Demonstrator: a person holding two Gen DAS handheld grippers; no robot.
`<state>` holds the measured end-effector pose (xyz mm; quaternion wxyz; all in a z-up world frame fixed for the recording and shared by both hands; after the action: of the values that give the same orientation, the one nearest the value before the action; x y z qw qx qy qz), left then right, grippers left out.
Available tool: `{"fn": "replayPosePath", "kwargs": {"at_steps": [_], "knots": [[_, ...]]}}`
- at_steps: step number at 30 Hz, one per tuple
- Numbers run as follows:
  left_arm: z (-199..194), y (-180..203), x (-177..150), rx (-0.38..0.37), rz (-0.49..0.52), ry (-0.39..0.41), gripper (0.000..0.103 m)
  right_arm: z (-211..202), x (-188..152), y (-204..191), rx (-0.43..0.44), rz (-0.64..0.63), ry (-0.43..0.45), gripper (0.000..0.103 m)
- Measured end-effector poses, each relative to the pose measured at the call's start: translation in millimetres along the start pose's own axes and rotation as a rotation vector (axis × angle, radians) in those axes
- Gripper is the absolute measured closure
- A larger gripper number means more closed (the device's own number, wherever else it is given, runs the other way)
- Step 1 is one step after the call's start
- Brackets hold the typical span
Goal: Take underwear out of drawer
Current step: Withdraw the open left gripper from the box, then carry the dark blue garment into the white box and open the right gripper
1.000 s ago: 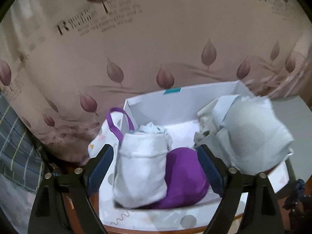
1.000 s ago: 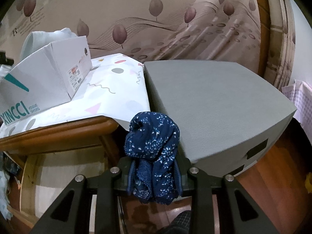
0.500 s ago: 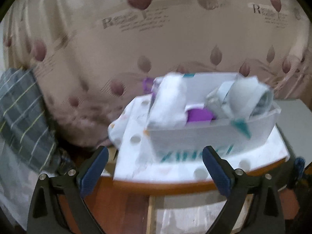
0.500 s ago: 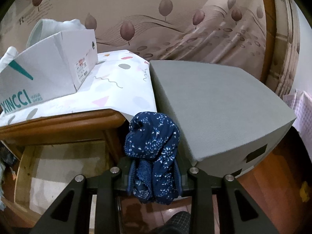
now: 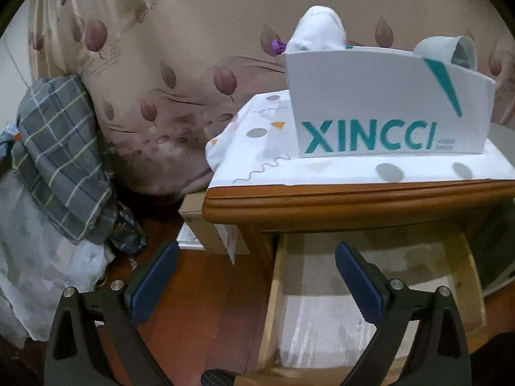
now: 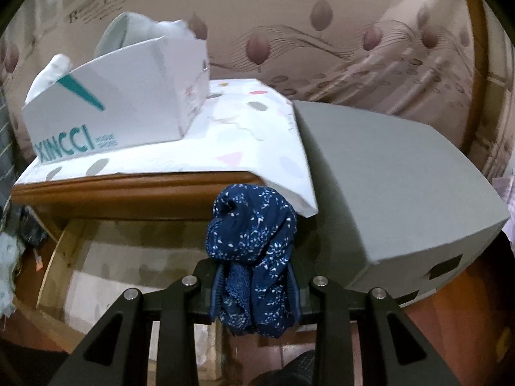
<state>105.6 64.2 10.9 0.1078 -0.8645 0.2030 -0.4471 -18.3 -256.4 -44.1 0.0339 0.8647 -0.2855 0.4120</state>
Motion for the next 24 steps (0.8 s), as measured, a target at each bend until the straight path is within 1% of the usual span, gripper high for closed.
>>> {"fn": "replayPosePath", "kwargs": {"at_steps": [2, 4, 6, 9, 11, 15, 18, 20, 22, 24], "knots": [[8.3, -4.2, -7.6, -0.001, -0.038, -0.011, 0.005, -1.7, 2.7, -4.2, 0.020, 0.003, -0.033, 0.071], [18.7, -11.0, -15.6, -0.020, -0.072, -0.049, 0.005, -7.2, 8.6, -7.9, 0.029, 0.000, -0.039, 0.071], [24.4, -17.0, -17.5, -0.015, -0.092, -0.081, 0.005, -19.1, 21.5, -16.5, 0.034, -0.030, -0.025, 0.071], [24.9, -29.1, -18.8, -0.010, -0.148, -0.086, 0.005, -39.1, 46.3, -35.3, 0.072, -0.068, -0.004, 0.071], [22.9, -33.8, -20.3, -0.002, -0.171, -0.083, 0.005, -52.5, 66.2, -51.0, 0.113, -0.079, 0.015, 0.071], [20.3, -35.9, -19.6, 0.046, -0.157, -0.076, 0.005, -78.4, 110.4, -95.3, 0.196, -0.125, 0.075, 0.071], [21.4, -39.6, -19.8, 0.055, -0.164, -0.082, 0.005, -87.7, 147.0, -133.4, 0.262, -0.157, 0.103, 0.071], [25.4, -42.4, -19.8, 0.043, -0.177, -0.096, 0.005, -86.1, 168.9, -159.2, 0.287, -0.181, 0.117, 0.071], [29.4, -45.7, -20.7, 0.038, -0.193, -0.112, 0.005, -79.3, 184.6, -180.8, 0.290, -0.212, 0.126, 0.071], [31.2, -49.6, -21.6, 0.044, -0.207, -0.122, 0.005, -66.3, 197.0, -203.7, 0.297, -0.234, 0.097, 0.071]]}}
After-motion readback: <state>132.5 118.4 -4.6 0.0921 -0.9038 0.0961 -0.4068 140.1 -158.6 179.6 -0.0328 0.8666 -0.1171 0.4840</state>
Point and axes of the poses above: each gripper's, at about its wrist camera, not at the fingertips, and z roughly the way its jaws point, y to its right, x to its top, the point moved 1 cm from there along z, roughly the way its jaws point, and after that the axes turned 10 degrees about z, right-handed, at the moved point
